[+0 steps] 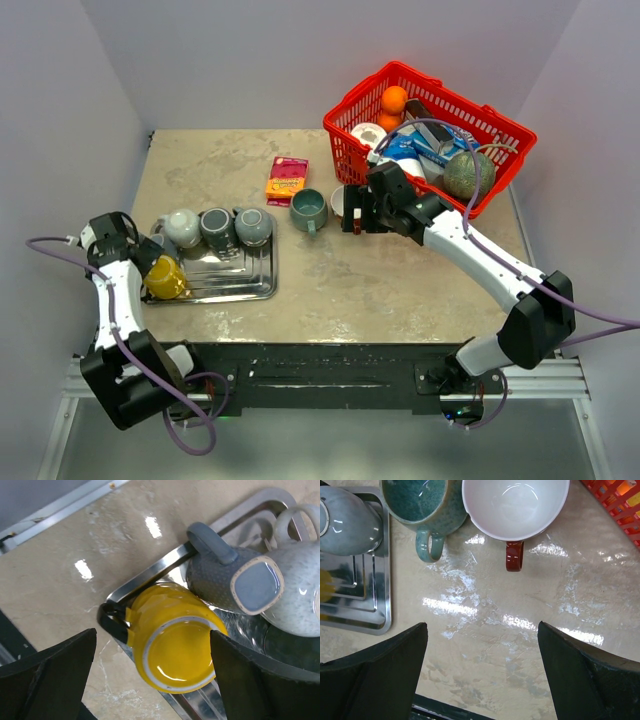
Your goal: Turn the mug right side up
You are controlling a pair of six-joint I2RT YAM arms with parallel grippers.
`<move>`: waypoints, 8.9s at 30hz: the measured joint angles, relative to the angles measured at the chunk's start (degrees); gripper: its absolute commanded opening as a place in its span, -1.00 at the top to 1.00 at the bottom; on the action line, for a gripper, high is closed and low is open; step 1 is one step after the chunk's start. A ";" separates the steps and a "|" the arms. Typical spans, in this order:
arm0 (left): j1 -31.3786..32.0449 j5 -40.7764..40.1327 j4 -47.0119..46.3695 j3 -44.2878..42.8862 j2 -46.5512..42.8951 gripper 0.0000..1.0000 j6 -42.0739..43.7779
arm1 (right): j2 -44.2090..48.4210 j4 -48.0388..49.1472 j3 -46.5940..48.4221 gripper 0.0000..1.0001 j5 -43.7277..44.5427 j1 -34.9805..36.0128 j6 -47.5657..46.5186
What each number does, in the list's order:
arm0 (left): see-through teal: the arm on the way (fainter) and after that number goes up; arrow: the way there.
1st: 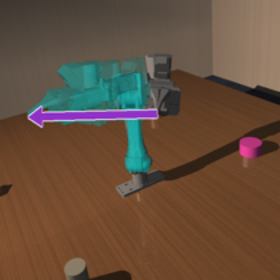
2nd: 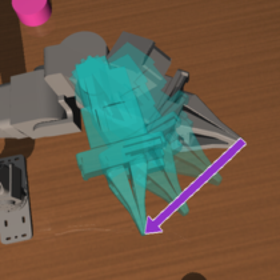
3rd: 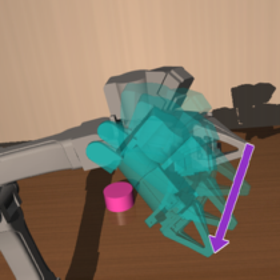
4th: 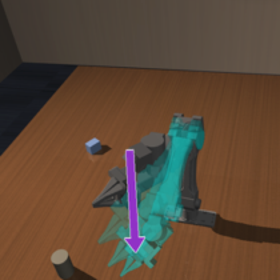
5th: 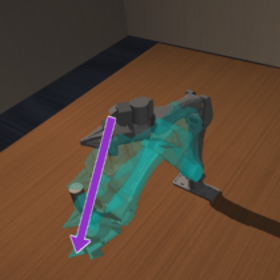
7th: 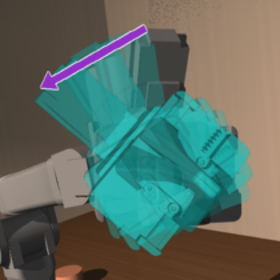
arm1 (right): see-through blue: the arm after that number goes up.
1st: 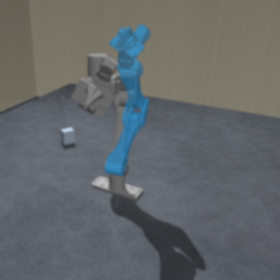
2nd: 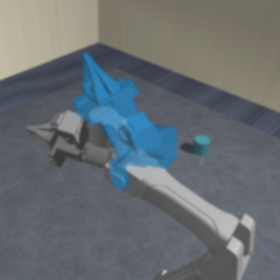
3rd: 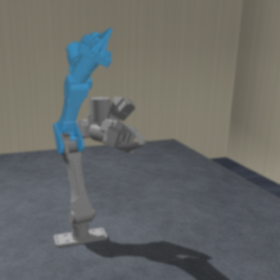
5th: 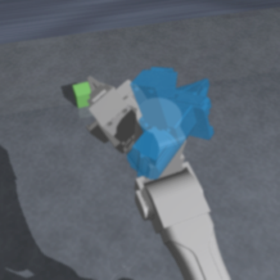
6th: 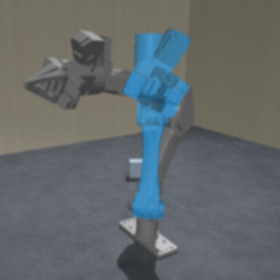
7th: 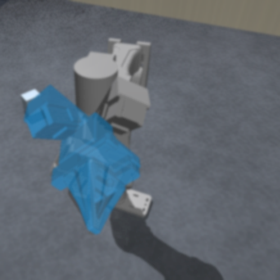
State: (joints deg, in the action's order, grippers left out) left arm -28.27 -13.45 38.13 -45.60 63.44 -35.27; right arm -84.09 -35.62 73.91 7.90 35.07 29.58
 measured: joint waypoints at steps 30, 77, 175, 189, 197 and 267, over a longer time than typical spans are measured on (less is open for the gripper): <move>-0.24 24.50 -5.18 6.82 -4.42 -0.97 3.63 | -0.02 0.39 0.00 -0.85 -1.53 -0.15 0.42; 26.64 4.98 -1.22 6.19 0.00 0.22 -5.62 | 1.14 4.81 -6.88 -0.84 -5.92 -0.81 2.73; 34.93 55.82 -57.70 -0.13 -19.96 0.14 -26.49 | -2.12 66.88 -2.62 1.00 -37.55 10.36 30.21; 35.43 52.50 -41.62 -0.61 -19.47 -0.99 -13.14 | 6.03 39.45 -2.38 1.00 -20.81 11.04 16.57; 35.43 47.60 -29.11 -2.40 -17.09 -0.99 -4.96 | 13.22 10.99 -0.07 1.00 2.03 9.57 6.27; 35.43 14.47 -3.17 -6.25 -7.02 -0.99 6.47 | -2.19 -0.37 -7.65 -0.69 26.67 4.96 -1.79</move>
State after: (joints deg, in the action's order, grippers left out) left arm 7.16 1.02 34.96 -51.86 56.42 -28.80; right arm -86.28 -35.99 66.26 34.57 40.03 27.79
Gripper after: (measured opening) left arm 0.992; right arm 0.835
